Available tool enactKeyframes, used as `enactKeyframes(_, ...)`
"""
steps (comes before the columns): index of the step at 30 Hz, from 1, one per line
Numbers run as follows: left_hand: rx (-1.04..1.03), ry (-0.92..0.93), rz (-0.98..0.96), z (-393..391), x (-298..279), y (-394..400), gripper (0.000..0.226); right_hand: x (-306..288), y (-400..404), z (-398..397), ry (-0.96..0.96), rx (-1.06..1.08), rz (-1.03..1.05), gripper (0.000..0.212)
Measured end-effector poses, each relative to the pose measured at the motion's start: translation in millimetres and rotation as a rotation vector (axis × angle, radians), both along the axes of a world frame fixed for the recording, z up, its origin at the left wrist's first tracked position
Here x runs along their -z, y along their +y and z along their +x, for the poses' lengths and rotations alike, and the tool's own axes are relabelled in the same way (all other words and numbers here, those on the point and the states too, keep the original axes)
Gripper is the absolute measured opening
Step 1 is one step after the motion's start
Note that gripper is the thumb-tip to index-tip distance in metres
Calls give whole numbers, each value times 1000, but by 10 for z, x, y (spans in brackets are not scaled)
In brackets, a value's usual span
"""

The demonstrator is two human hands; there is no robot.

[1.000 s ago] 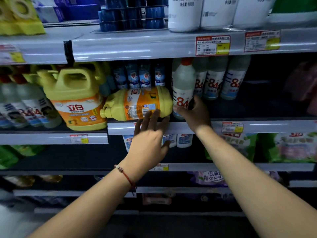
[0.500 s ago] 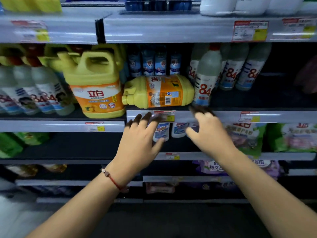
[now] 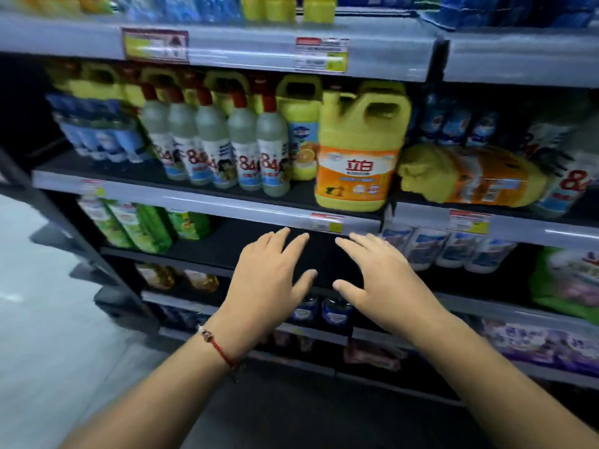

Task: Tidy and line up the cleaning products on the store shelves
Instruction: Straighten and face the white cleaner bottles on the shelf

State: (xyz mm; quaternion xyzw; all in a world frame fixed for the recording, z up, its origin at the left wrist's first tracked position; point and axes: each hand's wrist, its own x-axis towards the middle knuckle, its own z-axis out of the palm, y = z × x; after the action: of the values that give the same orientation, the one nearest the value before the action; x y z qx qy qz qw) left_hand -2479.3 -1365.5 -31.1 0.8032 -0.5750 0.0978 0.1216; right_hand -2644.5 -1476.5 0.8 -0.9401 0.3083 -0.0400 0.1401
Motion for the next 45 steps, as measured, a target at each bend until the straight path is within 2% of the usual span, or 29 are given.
enactKeyframes(8,-137,5,-6,755,62,670,63,-13,543,870,-24,-97,9,73)
enactKeyframes(15,-249,39,-27,1292,115,917,61,-9,650,1550,-36,-177,18,71)
enactKeyframes(25,-358,-18,-54,2423,29,687,54,76,375,2776,-68,-231,173,70)
enactKeyframes(28,-372,-11,-64,2796,-30,498,55,119,254,3050,-58,-257,153,74)
enactKeyframes(32,-345,157,-196,3183,-72,263,61,170,89,3305,-55,-237,154,71)
enactKeyframes(36,-265,518,-285,3608,-51,-14,70,289,43,3506,-111,-177,153,70)
enactKeyframes(40,-38,839,-478,3897,-2,-185,72,372,93,3640,-120,-64,165,72)
enactKeyframes(42,74,887,-502,4011,30,-248,70,368,128,3718,-115,3,180,73)
enactKeyframes(45,108,856,-463,4176,40,-332,70,307,227,3822,-111,113,193,73)
